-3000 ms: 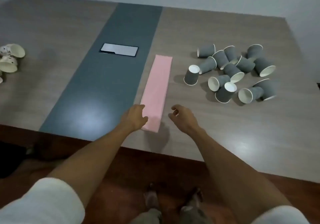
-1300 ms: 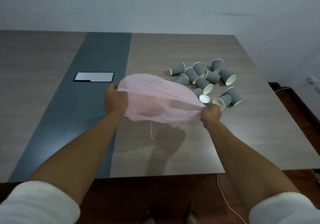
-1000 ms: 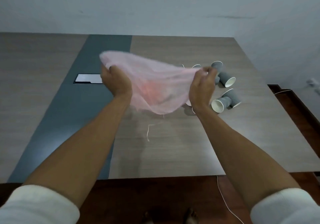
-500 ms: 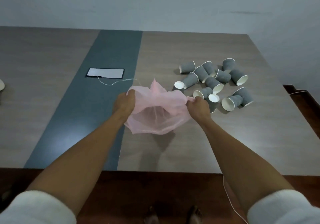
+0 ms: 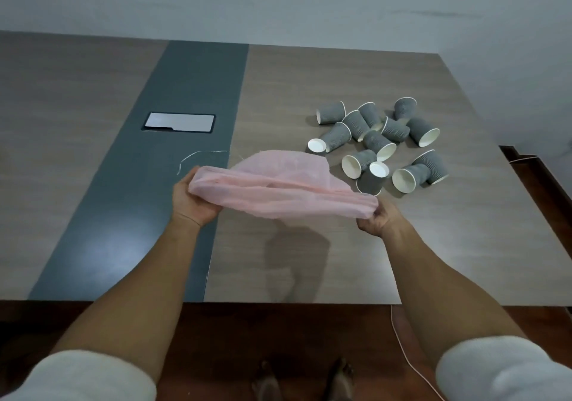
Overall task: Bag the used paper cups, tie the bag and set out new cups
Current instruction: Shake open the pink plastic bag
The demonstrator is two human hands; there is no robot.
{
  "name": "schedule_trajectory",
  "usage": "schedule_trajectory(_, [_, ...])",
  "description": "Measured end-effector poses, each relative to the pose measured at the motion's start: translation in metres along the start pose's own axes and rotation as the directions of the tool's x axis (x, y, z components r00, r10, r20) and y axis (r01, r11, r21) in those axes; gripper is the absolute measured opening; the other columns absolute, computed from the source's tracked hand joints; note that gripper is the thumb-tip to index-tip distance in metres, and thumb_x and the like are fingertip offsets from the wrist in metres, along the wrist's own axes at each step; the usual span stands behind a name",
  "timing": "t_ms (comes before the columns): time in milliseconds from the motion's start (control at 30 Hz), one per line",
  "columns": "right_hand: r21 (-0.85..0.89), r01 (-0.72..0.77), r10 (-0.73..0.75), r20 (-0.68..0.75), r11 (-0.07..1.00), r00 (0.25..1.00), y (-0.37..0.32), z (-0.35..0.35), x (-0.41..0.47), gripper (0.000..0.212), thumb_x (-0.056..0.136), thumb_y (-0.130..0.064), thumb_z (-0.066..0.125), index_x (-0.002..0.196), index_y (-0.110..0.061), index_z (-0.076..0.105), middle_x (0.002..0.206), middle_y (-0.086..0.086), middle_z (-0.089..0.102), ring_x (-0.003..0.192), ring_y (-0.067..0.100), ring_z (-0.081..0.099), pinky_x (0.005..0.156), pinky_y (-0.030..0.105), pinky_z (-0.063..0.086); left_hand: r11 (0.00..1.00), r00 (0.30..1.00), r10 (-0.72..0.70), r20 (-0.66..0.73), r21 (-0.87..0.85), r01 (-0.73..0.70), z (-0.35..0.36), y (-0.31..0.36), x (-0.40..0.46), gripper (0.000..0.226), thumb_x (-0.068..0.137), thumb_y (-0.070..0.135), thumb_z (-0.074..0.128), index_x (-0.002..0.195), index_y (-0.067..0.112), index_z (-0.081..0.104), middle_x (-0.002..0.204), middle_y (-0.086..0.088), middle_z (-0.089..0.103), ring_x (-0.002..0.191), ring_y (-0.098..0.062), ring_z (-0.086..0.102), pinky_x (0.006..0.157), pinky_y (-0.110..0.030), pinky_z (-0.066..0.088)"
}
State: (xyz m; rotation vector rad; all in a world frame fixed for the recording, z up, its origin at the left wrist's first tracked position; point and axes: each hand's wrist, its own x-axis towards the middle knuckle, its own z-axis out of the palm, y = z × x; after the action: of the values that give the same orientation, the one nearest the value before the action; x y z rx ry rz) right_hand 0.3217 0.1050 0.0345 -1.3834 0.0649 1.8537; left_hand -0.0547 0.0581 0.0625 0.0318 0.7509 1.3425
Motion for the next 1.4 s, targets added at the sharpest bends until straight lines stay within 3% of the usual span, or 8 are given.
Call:
schedule_trajectory(333, [0.256, 0.082, -0.169, 0.344, 0.963, 0.923, 0.000, -0.016, 0.002, 0.027, 0.094, -0.025, 0.052, 0.095, -0.007, 0.073, 0.099, 0.010, 0.074, 0.093, 0.031, 0.074, 0.094, 0.042, 0.054, 0.930, 0.979, -0.145, -0.142, 0.319, 0.184, -0.022, 0.019, 0.003, 0.061, 0.075, 0.057, 0.075, 0.118, 0.014, 0.069, 0.111, -0.012, 0.074, 0.097, -0.033, 0.073, 0.086, -0.048, 0.058])
schedule_trajectory(433, [0.165, 0.076, -0.134, 0.373, 0.983, 0.918, 0.000, -0.007, 0.000, 0.023, 0.089, -0.023, 0.058, 0.099, -0.009, 0.072, 0.100, 0.008, 0.072, 0.095, 0.030, 0.071, 0.094, 0.040, 0.053, 0.439, 0.893, 0.045, -0.449, 0.812, 0.386, -0.003, 0.021, 0.008, 0.090, 0.050, 0.085, 0.074, 0.120, 0.029, 0.066, 0.115, -0.005, 0.069, 0.106, -0.028, 0.068, 0.094, -0.047, 0.050])
schedule_trajectory(533, [0.065, 0.052, -0.073, 0.391, 0.997, 0.918, 0.004, 0.002, 0.002, 0.021, 0.089, -0.023, 0.058, 0.103, -0.011, 0.069, 0.100, 0.007, 0.070, 0.097, 0.029, 0.068, 0.097, 0.039, 0.051, 0.134, 0.892, 0.451, -0.042, 0.991, -0.021, 0.030, 0.000, 0.026, 0.098, 0.050, 0.087, 0.072, 0.128, 0.030, 0.057, 0.135, 0.005, 0.058, 0.125, -0.021, 0.054, 0.109, -0.041, 0.041])
schedule_trajectory(700, [0.025, 0.050, -0.056, 0.384, 0.998, 0.922, 0.000, 0.009, 0.007, 0.028, 0.096, -0.035, 0.058, 0.100, -0.011, 0.073, 0.092, 0.007, 0.074, 0.092, 0.027, 0.071, 0.088, 0.038, 0.057, -0.613, 0.963, -0.012, 0.270, 0.758, -0.221, 0.056, -0.075, 0.046, 0.046, 0.082, 0.042, 0.072, 0.126, 0.034, 0.060, 0.133, -0.003, 0.065, 0.115, -0.030, 0.062, 0.097, -0.039, 0.047])
schedule_trajectory(900, [-0.485, 0.584, -0.544, 0.239, 0.651, 0.805, -0.009, 0.026, 0.003, 0.082, 0.073, -0.064, 0.082, 0.133, -0.016, 0.053, 0.116, -0.003, 0.070, 0.101, 0.016, 0.072, 0.085, 0.041, 0.056, -0.436, 0.805, 0.464, 0.371, 0.886, -0.157, 0.085, -0.063, 0.057, 0.034, 0.076, 0.009, 0.048, 0.104, 0.027, 0.044, 0.079, -0.001, 0.061, 0.069, -0.032, 0.056, 0.065, -0.039, 0.043])
schedule_trajectory(1033, [-0.612, 0.703, -0.685, 0.337, 0.362, 0.646, 0.017, 0.040, 0.007, 0.092, 0.077, -0.023, 0.088, 0.146, -0.031, 0.029, 0.122, -0.005, 0.059, 0.093, 0.008, 0.069, 0.076, 0.026, 0.059, -0.342, 0.773, 0.564, 0.290, 0.934, -0.100, 0.115, -0.037, 0.062, 0.021, 0.081, 0.013, 0.051, 0.097, 0.024, 0.042, 0.077, 0.004, 0.053, 0.070, -0.029, 0.051, 0.065, -0.037, 0.039])
schedule_trajectory(1167, [-0.630, 0.692, -0.749, 0.253, 0.354, 0.613, 0.024, 0.059, 0.018, 0.045, 0.086, 0.003, 0.055, 0.118, -0.021, 0.034, 0.093, 0.006, 0.062, 0.072, 0.024, 0.058, 0.066, 0.049, 0.057, -0.525, 0.785, 0.437, 0.438, 0.833, -0.172, 0.108, -0.016, 0.051, 0.029, 0.083, 0.015, 0.061, 0.101, 0.023, 0.039, 0.092, 0.000, 0.053, 0.077, -0.033, 0.053, 0.069, -0.040, 0.046])
schedule_trajectory(1400, [-0.668, 0.671, -0.643, 0.674, -0.322, 0.363, -0.022, 0.098, 0.054, 0.030, 0.081, 0.015, 0.052, 0.087, -0.009, 0.069, 0.101, 0.011, 0.059, 0.089, 0.019, 0.053, 0.073, 0.029, 0.036, -0.775, 0.794, 0.220, 0.567, 0.596, -0.210, 0.061, 0.007, 0.060, 0.035, 0.098, 0.020, 0.053, 0.132, 0.023, 0.047, 0.146, 0.003, 0.048, 0.116, -0.027, 0.057, 0.095, -0.050, 0.051])
